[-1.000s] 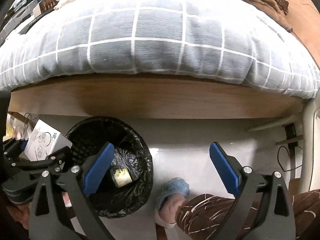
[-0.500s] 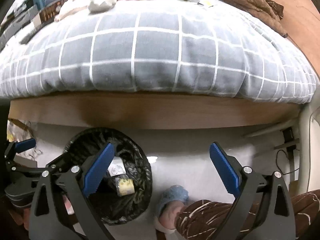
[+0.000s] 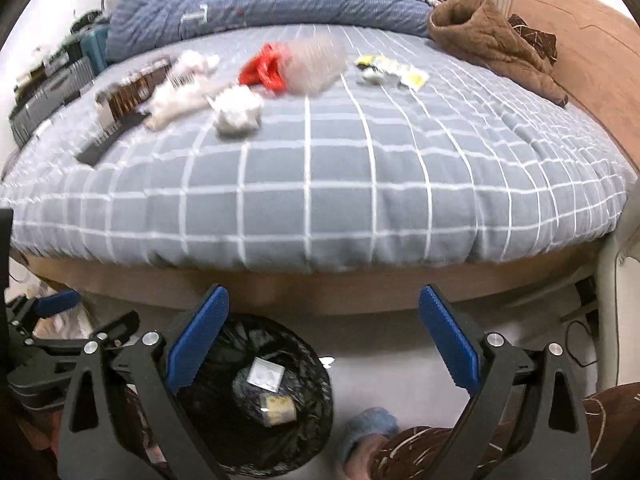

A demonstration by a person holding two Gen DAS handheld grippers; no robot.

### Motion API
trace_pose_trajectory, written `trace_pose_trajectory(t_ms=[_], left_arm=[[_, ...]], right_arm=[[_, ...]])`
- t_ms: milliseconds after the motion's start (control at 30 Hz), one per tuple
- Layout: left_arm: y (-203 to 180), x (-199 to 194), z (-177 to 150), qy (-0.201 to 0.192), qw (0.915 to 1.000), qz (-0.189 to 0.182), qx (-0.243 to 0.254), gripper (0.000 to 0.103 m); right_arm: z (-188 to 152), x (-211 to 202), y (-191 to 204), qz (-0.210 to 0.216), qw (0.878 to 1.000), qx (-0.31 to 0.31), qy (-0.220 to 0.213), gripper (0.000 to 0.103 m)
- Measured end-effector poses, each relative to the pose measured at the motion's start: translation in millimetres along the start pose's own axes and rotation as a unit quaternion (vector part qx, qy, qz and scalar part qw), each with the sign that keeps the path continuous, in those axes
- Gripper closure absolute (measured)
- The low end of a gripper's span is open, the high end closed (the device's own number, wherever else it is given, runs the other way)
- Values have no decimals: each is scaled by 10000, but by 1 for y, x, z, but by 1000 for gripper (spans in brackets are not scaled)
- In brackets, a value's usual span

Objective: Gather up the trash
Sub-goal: 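Raise both open grippers from the bin back toward the bed, then grasp the crumpled white tissue with the right gripper while the left grasps the black packet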

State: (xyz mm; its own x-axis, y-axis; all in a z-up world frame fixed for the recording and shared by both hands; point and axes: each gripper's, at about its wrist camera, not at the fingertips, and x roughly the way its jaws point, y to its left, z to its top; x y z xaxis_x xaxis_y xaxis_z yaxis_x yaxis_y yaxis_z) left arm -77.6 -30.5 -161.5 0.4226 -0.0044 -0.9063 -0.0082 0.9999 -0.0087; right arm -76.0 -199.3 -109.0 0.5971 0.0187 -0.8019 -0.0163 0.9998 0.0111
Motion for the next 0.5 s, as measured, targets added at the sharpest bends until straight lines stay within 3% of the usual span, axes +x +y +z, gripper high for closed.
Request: trace_pose_trajectory(t_ms=[100,500], left_arm=[[7,-14,5,-243,9997,68,13,7],[36,-69,44,-823,9959,74,-355,7]], right_arm=[[12,-9,5,300,9995,45,-31,11],[54,-50,32,211,9972,-511,-510,11]])
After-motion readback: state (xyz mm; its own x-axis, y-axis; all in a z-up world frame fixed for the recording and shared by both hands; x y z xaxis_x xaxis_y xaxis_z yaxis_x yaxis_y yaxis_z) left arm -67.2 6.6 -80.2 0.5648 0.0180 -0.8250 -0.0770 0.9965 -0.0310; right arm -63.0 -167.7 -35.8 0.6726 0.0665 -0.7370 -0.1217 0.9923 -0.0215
